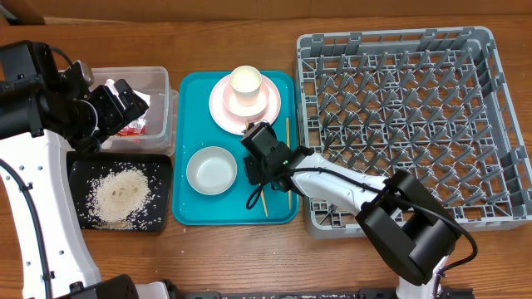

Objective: Sort waste into correct bins and load items into the dishwasher
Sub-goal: 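Close the right gripper on a chopstick and lift it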

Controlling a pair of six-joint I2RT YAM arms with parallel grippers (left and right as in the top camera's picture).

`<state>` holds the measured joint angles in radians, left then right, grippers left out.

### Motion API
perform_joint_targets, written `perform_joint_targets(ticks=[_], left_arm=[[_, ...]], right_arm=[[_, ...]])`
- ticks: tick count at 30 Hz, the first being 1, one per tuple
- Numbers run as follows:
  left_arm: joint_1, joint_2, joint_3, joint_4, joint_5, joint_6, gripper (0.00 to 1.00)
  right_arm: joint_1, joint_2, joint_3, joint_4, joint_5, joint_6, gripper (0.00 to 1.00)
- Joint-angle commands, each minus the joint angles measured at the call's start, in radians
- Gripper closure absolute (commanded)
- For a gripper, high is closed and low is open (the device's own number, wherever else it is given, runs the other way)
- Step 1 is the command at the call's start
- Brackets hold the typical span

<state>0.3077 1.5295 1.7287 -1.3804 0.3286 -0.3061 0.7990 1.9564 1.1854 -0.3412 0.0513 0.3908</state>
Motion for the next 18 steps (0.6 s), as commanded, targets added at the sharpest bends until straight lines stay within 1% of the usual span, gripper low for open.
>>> perform_joint_targets(ticks=[1, 4, 7, 9, 15, 18], left_arm=[[0.000, -0.013, 0.012, 0.001, -0.003, 0.022, 0.00], [0.000, -0.013, 0.012, 0.001, -0.003, 0.022, 0.00], [0.000, -0.013, 0.012, 0.001, -0.003, 0.022, 0.00], [0.000, -0.013, 0.012, 0.001, -0.003, 0.022, 0.00], [0.000, -0.013, 0.012, 0.001, -0.003, 0.022, 0.00], [0.000, -0.013, 0.012, 0.001, -0.003, 0.022, 0.00]], right_arm=[[-0.003, 0.013, 0.012, 0.001, -0.031, 0.006, 0.87], [-0.002, 0.013, 0.013, -0.005, -0.031, 0.006, 0.89], [-0.002, -0.003, 0.017, -0.010, -0.031, 0.006, 0.96], [-0.002, -0.032, 0.029, -0.026, -0.031, 0.006, 0.96], [-0.003, -0.201, 0.093, -0.105, -0.030, 0.006, 0.96], [-0.009, -0.307, 0.109, -0.149, -0.026, -0.042, 0.96]])
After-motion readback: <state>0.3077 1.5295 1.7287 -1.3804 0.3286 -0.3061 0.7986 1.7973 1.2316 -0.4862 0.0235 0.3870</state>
